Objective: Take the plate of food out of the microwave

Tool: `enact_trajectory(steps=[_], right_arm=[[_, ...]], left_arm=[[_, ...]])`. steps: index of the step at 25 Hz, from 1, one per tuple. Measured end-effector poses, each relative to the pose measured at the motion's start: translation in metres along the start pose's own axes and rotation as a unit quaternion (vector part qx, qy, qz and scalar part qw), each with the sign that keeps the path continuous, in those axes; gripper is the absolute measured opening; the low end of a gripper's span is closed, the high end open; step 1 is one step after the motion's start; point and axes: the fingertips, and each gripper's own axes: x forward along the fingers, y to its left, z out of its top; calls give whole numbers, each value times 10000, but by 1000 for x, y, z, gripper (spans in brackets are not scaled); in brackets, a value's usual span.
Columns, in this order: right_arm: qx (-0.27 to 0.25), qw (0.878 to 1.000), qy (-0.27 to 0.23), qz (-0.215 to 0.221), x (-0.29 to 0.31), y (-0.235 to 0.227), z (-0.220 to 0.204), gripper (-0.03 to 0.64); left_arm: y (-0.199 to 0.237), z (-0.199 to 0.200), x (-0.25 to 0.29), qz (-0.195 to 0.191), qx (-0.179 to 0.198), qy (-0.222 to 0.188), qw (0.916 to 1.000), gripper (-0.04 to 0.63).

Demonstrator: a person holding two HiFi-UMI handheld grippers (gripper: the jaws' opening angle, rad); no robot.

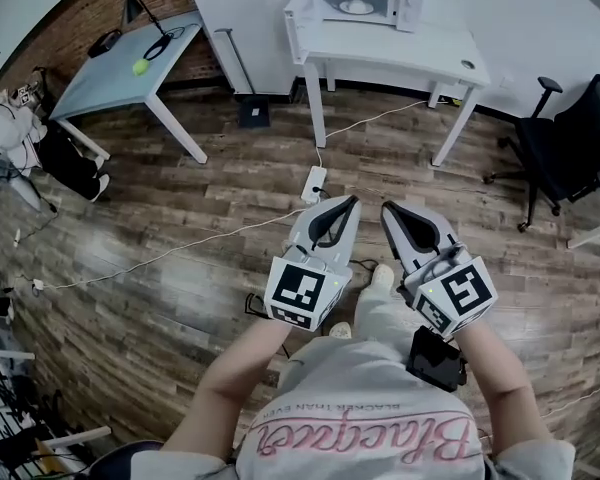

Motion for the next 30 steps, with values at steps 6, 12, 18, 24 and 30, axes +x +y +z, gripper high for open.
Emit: enact_trajectory(steps=[6,12,18,24,30], right_arm=[[-286,9991,143,286,22,-21,-7,12],[-211,9997,58,64,43,-49,-15,12],[-110,9998,-5,144,57,-96,-7,11],[-228,9997,-24,128,68,-153,-1,11],[-216,9993,-40,313,79,-191,4,11]], left_arm=[[6,1,35,-69,18,-59,10000,6],[20,-1,75,-97,84,-77,9999,6],[31,1,124,98,258,-38,9996,6],[44,9,175,271,98,-175,9994,6],[54,11,214,511,9,-112,9986,6]])
